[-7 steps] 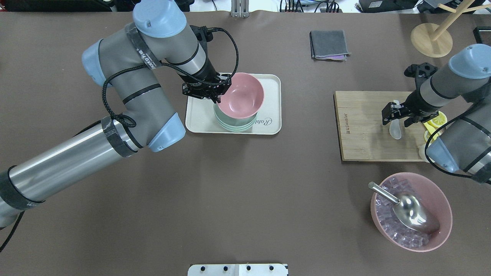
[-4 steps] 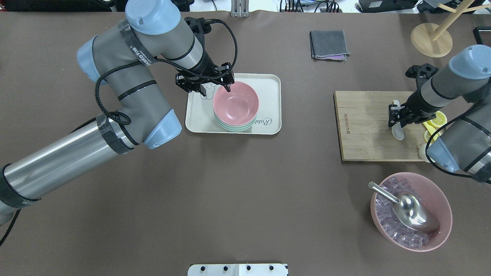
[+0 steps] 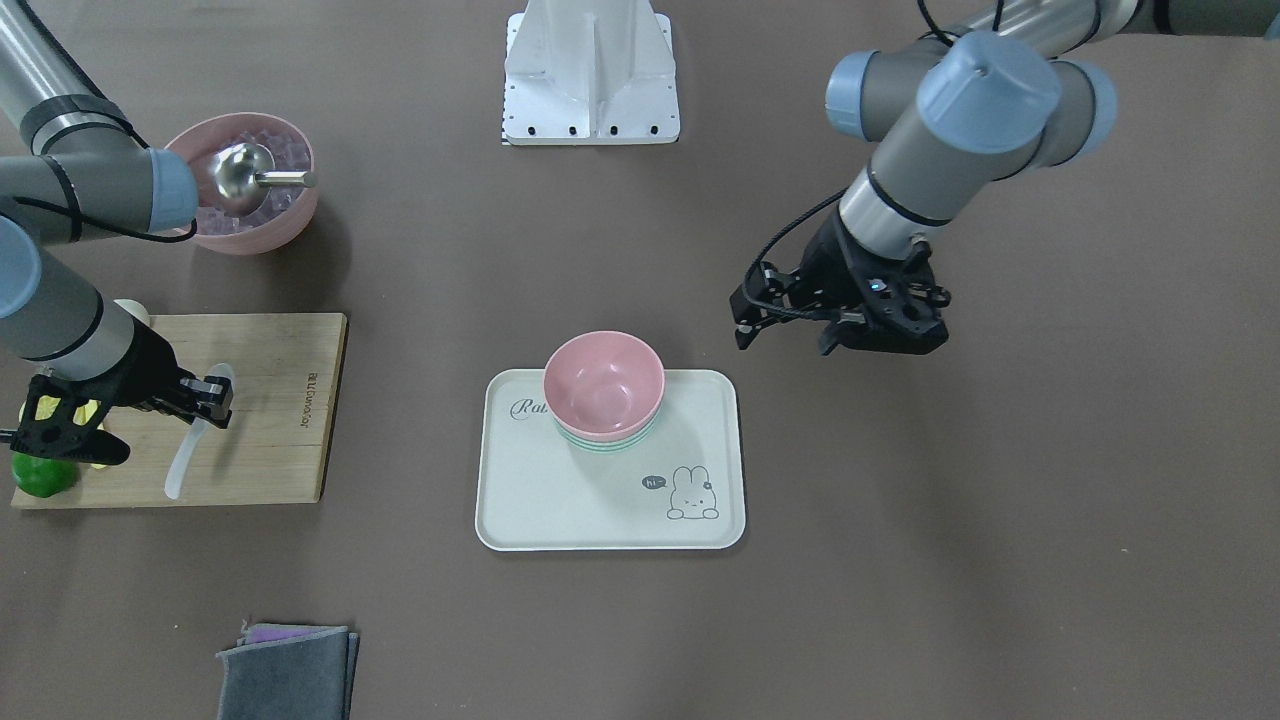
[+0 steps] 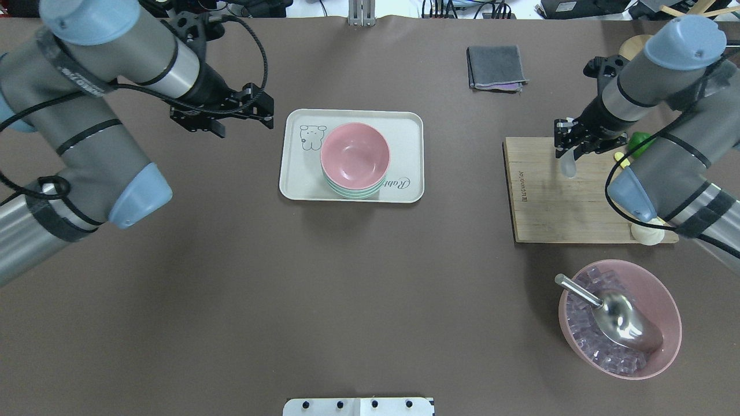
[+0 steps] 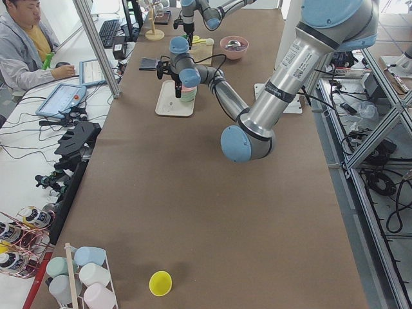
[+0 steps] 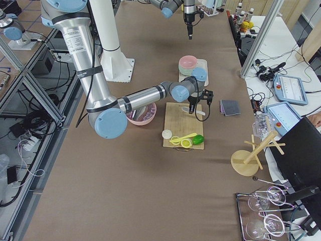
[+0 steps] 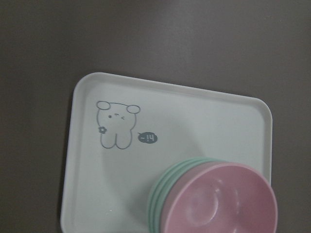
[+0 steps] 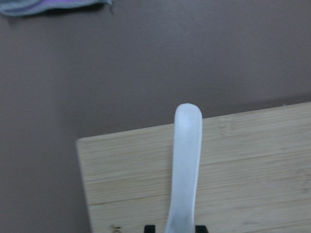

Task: Stack pink bowl on green and place spoon

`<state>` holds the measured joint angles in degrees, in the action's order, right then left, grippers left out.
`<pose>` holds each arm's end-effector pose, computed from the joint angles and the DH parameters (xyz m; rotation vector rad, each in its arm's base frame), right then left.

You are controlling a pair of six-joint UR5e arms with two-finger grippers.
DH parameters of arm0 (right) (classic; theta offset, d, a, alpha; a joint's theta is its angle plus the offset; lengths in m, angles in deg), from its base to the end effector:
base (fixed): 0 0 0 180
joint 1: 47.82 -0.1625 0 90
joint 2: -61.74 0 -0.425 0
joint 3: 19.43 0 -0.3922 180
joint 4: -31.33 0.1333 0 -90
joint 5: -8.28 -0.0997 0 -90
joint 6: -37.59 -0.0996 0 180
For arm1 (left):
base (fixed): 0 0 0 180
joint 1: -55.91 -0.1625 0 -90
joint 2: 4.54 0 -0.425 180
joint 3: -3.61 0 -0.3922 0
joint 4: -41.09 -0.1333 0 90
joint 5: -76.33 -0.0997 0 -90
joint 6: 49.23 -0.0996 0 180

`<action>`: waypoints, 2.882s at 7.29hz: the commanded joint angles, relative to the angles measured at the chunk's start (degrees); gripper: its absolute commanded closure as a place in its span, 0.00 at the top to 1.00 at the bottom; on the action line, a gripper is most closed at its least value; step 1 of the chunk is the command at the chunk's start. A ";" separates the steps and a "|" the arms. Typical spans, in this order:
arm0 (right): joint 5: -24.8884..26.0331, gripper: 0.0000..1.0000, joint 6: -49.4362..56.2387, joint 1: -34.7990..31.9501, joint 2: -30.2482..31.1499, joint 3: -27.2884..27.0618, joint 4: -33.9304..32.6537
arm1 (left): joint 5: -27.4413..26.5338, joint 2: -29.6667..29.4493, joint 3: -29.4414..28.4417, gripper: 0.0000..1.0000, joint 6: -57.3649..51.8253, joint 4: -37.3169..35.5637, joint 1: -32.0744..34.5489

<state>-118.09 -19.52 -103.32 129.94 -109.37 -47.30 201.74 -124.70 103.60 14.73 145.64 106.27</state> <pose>-0.3067 -0.5773 0.4246 -0.0531 -0.8302 0.1883 0.3483 -0.5389 0.2426 0.1227 1.0738 -0.0875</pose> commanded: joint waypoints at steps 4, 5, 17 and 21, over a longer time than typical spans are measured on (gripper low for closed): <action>10.34 0.00 -35.05 16.27 -24.30 1.93 -3.81 | 13.70 22.32 9.97 0.98 -24.38 0.75 14.41; 10.88 0.00 -37.18 17.52 -26.43 3.09 -3.72 | 13.63 22.34 9.35 0.98 -25.11 0.75 14.60; -4.14 1.00 -5.59 -4.05 4.05 -14.02 -3.72 | 11.80 30.66 4.53 0.98 -42.09 3.21 20.90; -5.20 1.00 43.04 -21.55 22.12 -9.83 -3.19 | 0.70 36.48 -4.68 0.98 -64.78 3.13 28.78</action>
<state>-123.21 10.84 -120.06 147.76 -120.42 -50.77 202.96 -89.03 102.53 -42.95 148.99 130.67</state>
